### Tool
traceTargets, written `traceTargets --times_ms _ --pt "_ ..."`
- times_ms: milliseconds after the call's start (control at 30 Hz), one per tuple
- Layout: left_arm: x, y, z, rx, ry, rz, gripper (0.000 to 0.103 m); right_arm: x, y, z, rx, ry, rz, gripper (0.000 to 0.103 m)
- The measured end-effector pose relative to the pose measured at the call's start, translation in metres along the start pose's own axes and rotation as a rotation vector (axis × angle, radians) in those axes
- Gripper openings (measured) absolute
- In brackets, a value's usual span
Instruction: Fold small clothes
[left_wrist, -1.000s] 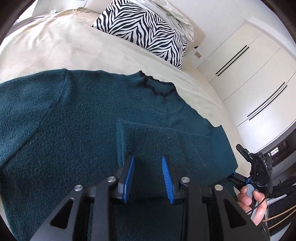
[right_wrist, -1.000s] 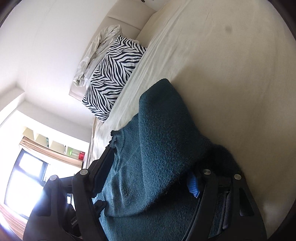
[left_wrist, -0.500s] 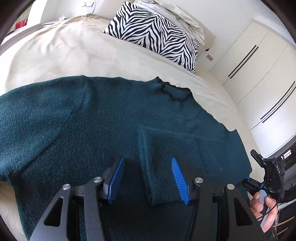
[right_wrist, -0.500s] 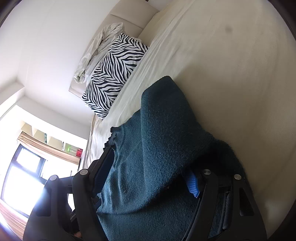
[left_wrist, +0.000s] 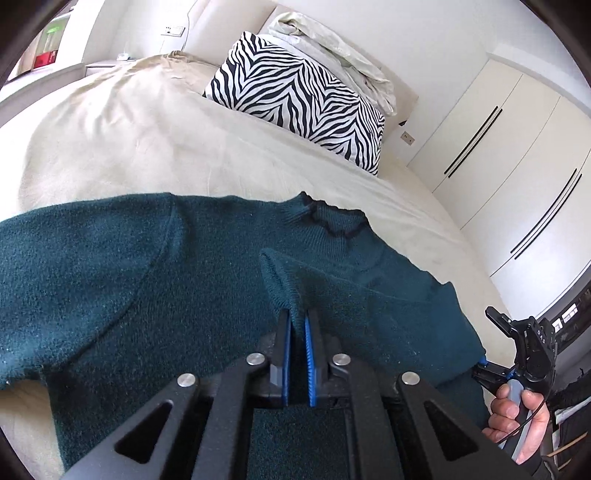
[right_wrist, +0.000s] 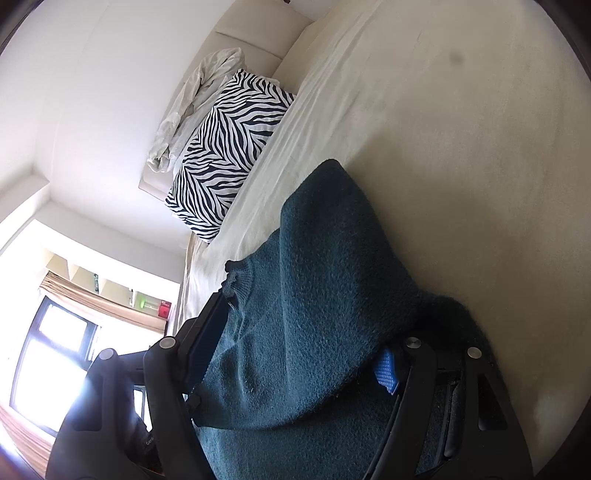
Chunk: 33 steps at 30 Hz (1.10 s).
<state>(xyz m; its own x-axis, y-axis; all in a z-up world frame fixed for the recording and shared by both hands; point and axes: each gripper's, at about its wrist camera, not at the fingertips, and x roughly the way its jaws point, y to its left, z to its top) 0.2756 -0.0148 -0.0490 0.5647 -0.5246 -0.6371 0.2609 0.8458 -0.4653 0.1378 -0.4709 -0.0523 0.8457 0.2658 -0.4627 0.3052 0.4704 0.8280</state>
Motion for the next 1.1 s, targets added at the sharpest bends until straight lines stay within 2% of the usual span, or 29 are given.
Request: traceTargets --times_ms 133,333,533,633,767,900,967,1067,1100 --pt "0.01 0.01 -0.004 -0.024 0.032 0.01 0.008 0.0 -0.01 0.012 0.05 -0.017 0.02 0.069" --pt "0.014 0.013 -0.013 -0.016 0.053 0.038 0.008 -0.008 -0.027 -0.001 0.064 -0.033 0.081 0.065" --pt "0.015 0.016 -0.013 -0.019 0.051 0.039 0.008 -0.034 -0.025 -0.019 0.105 0.026 0.061 0.067" --pt "0.015 0.013 -0.012 -0.001 0.045 0.047 0.008 -0.06 -0.025 -0.022 0.11 -0.001 0.026 0.069" --pt "0.014 0.012 -0.006 0.007 0.022 0.045 0.008 -0.075 -0.003 -0.013 0.052 -0.028 0.036 0.069" --pt "0.009 0.008 0.001 0.047 -0.024 0.059 0.008 -0.058 0.025 -0.002 -0.037 0.001 0.057 0.069" --pt "0.013 0.01 -0.001 0.057 -0.009 0.075 0.008 -0.04 0.03 0.002 -0.063 0.045 0.06 0.069" --pt "0.025 0.018 -0.006 0.041 0.037 0.109 0.016 -0.007 0.011 -0.004 -0.029 0.147 -0.002 0.069" --pt "0.024 0.02 -0.005 0.031 0.034 0.106 0.018 0.0 -0.001 -0.008 -0.011 0.167 -0.048 0.065"
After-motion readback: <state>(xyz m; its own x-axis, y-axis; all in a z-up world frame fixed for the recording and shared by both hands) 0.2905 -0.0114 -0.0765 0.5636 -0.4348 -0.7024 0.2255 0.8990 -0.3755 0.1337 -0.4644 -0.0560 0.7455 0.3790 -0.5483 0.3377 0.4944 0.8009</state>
